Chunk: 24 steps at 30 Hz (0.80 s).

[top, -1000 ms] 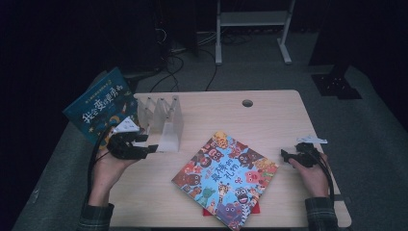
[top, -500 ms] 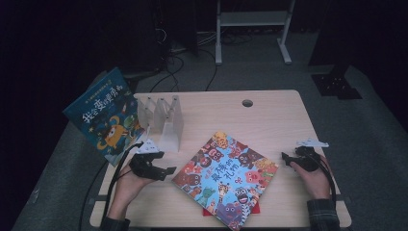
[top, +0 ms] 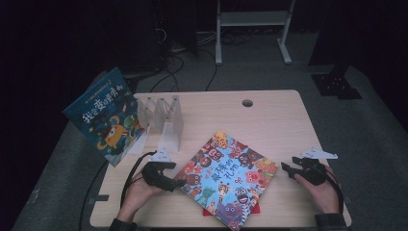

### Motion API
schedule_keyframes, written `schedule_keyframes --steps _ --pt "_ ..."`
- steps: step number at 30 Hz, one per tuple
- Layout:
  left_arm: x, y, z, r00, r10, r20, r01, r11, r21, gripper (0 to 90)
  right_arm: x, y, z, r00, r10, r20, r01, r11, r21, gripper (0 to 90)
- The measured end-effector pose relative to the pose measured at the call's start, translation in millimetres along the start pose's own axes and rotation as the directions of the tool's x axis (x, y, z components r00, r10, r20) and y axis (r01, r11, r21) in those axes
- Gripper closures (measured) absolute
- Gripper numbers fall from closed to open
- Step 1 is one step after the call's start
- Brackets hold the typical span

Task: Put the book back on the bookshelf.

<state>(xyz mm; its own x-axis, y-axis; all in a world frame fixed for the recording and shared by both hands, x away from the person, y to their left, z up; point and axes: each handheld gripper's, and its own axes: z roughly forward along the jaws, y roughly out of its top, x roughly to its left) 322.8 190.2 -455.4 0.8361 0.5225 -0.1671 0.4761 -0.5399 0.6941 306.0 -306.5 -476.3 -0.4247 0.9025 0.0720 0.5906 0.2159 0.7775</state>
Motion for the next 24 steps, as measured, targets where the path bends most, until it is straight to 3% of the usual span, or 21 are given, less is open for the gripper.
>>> schedule_keyframes --steps 6,10,17,24 --pt "-7.1 -3.8 9.0 0.9989 0.001 0.048 -0.003 0.9992 0.04 15.7 14.3 -7.0 -5.1 0.9974 -0.03 -0.065 0.031 1.0 0.0 43.0" --pt "-9.4 -4.5 9.5 0.9995 -0.004 0.033 0.002 0.9991 0.042 15.2 20.6 -6.8 0.4 0.9944 -0.051 -0.092 0.052 0.999 0.014 42.8" --pt "-9.3 -9.1 8.3 0.9984 -0.024 0.051 0.022 0.9993 0.031 15.2 20.2 -4.4 7.2 0.9925 -0.052 -0.111 0.053 0.999 0.007 43.8" --pt "-8.7 -10.3 6.6 0.9991 -0.029 0.031 0.029 0.9994 0.019 14.4 19.4 4.7 18.2 0.9922 -0.056 -0.112 0.057 0.998 0.005 44.6"
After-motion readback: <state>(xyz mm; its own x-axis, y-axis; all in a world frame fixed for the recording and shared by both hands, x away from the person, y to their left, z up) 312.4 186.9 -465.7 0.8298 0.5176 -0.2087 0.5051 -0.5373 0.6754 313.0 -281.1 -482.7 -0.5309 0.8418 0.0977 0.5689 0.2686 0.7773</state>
